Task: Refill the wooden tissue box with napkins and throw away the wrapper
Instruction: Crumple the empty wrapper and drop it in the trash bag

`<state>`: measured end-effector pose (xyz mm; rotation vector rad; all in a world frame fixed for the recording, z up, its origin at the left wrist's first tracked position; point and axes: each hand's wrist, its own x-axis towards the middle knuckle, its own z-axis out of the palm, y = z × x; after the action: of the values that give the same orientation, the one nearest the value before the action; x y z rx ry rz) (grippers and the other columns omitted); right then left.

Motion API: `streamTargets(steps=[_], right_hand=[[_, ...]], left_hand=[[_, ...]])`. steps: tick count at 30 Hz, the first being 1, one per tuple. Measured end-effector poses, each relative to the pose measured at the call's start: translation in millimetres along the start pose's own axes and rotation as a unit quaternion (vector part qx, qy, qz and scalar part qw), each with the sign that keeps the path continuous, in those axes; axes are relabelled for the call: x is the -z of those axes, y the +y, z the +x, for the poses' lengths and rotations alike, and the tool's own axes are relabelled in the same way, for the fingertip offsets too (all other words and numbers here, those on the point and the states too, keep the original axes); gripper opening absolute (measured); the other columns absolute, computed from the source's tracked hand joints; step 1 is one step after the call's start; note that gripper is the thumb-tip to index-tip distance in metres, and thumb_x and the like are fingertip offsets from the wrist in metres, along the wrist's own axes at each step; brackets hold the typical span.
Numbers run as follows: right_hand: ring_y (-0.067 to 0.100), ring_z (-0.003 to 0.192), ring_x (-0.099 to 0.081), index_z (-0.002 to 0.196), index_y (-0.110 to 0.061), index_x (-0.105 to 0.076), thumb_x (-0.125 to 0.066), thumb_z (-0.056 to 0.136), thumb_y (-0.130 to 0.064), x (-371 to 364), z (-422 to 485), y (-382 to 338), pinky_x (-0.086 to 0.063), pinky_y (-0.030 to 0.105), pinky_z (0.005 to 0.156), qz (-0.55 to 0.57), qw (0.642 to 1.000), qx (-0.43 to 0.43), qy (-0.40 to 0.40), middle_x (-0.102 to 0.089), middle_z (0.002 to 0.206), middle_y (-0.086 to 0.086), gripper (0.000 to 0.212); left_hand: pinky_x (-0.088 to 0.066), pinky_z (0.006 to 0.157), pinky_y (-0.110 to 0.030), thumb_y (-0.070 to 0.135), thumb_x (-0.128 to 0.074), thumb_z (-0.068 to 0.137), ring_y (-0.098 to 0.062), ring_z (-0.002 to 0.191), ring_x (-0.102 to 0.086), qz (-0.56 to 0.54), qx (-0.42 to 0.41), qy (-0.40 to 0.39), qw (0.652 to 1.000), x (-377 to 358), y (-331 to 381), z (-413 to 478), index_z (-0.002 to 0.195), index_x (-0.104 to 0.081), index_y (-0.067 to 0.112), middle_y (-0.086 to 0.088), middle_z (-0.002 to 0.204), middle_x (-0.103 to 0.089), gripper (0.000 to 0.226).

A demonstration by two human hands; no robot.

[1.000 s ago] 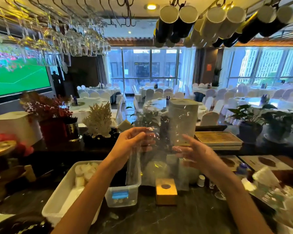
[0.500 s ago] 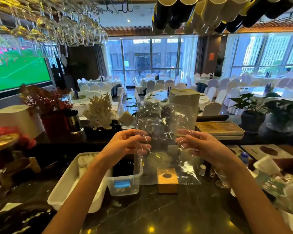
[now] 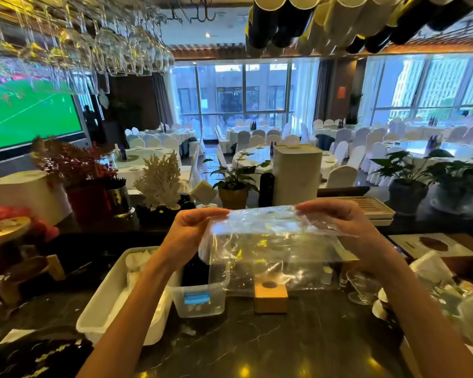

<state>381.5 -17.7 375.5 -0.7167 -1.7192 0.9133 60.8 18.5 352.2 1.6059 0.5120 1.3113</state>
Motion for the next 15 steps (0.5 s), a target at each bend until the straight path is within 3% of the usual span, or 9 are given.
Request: streamTargets(steps=[4, 7, 10, 13, 15], right_hand=[[0.008, 0.098, -0.071, 0.104, -0.021, -0.075, -0.045, 0.084, 0.02, -1, 8, -14, -0.054, 0.015, 0.076, -0.051, 0.998, 0.028, -0.009, -0.077, 0.102, -0.006, 0.054], [0.009, 0.101, -0.07, 0.109, -0.024, -0.074, -0.042, 0.087, 0.02, 3, 13, -20, -0.054, 0.014, 0.077, -0.073, 0.997, 0.001, -0.016, -0.076, 0.108, -0.006, 0.058], [0.014, 0.111, -0.066, 0.134, -0.033, -0.056, -0.059, 0.093, -0.015, 8, 18, -24, -0.055, 0.024, 0.084, 0.008, 0.993, -0.071, -0.09, -0.07, 0.121, -0.003, 0.045], [0.022, 0.124, -0.057, 0.147, -0.045, -0.03, -0.072, 0.073, -0.056, 5, 19, -15, -0.054, 0.041, 0.09, 0.176, 0.972, -0.15, -0.047, -0.059, 0.133, -0.003, 0.085], [0.032, 0.129, -0.052, 0.148, -0.053, -0.015, -0.073, 0.057, -0.072, -9, 15, 1, -0.055, 0.048, 0.088, 0.207, 0.96, -0.185, -0.03, -0.047, 0.143, -0.002, 0.109]], left_hand=[[-0.058, 0.066, -0.018, -0.019, -0.032, 0.076, -0.012, 0.085, -0.075, -0.055, 0.001, -0.031, 0.998, 3, 2, 4, 0.084, -0.08, 0.014, -0.001, 0.092, -0.079, 0.059], [-0.058, 0.07, -0.019, -0.018, -0.033, 0.081, -0.018, 0.087, -0.075, -0.068, -0.019, -0.033, 0.997, 6, 1, 7, 0.082, -0.078, 0.009, -0.006, 0.093, -0.078, 0.052], [-0.057, 0.072, -0.02, -0.016, -0.036, 0.083, -0.02, 0.092, -0.074, -0.052, -0.032, 0.026, 0.998, 4, -1, 7, 0.078, -0.077, 0.007, -0.009, 0.095, -0.078, 0.047], [-0.054, 0.058, -0.013, -0.021, -0.031, 0.08, -0.013, 0.082, -0.074, -0.024, -0.052, 0.105, 0.993, 3, -6, 6, 0.073, -0.075, 0.008, -0.006, 0.093, -0.078, 0.052], [-0.057, 0.064, -0.02, -0.022, -0.032, 0.079, -0.022, 0.091, -0.074, -0.014, -0.053, 0.153, 0.987, 5, -12, 5, 0.076, -0.072, 0.001, -0.013, 0.108, -0.075, 0.047]])
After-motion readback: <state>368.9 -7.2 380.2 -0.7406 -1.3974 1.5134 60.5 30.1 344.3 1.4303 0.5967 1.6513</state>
